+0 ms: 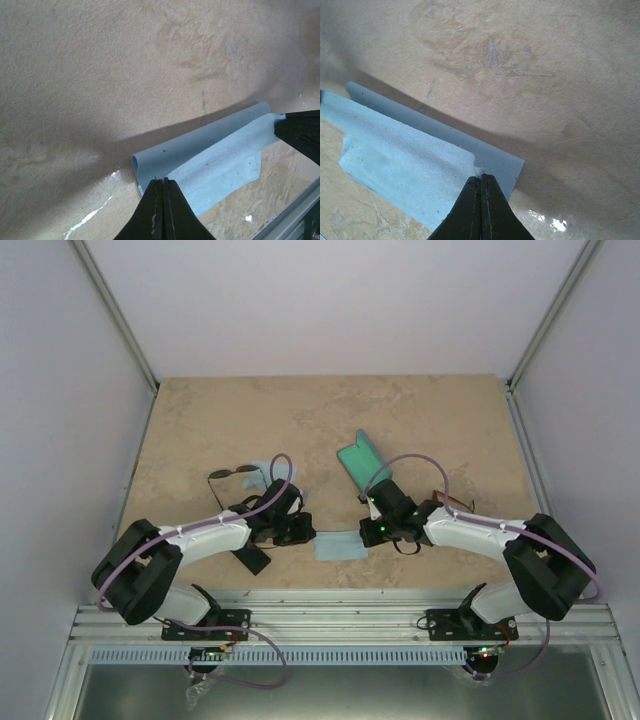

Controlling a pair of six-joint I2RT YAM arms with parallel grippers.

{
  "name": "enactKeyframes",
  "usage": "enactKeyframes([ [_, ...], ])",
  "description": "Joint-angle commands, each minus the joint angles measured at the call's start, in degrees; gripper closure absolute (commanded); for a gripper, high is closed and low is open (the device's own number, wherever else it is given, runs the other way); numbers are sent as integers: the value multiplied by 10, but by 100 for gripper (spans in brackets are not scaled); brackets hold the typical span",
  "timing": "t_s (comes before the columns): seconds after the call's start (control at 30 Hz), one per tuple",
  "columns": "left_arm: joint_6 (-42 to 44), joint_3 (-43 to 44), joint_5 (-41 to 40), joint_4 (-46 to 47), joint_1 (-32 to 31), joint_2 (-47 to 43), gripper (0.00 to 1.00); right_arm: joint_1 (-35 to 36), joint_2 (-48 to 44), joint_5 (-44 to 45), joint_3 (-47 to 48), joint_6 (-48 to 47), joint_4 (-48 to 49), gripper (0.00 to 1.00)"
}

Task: Organize the sunglasses
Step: Fold the glasses cleaning cloth at the center of the board.

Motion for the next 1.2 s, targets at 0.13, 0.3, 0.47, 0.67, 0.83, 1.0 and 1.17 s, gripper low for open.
enactKeyframes([
  [0.13, -6, -13, 22, 20, 2, 10, 100, -1, 3, -16, -13, 1, -3, 100],
  [0.3, -5, -16, 33, 30, 2, 21, 100, -1, 17, -31, -16, -4, 5, 100],
  [0.47, -5, -18, 53, 34, 2, 27, 97, -1, 9, -63, -25, -12, 13, 85],
  [0.67, -7, -37, 92, 44, 2, 2, 74, -1, -40, -127, -52, -15, 21, 69],
  [0.83, -17, -60, 103, 45, 2, -27, 69, -1, -67, -135, -75, -8, 6, 64],
  [1.0, -24, -71, 99, 34, 1, -62, 67, -1, -96, -103, -74, 1, -19, 62],
  [1.17, -31, -57, 108, 51, 2, -64, 72, -1, -84, -84, -47, 5, -13, 65],
])
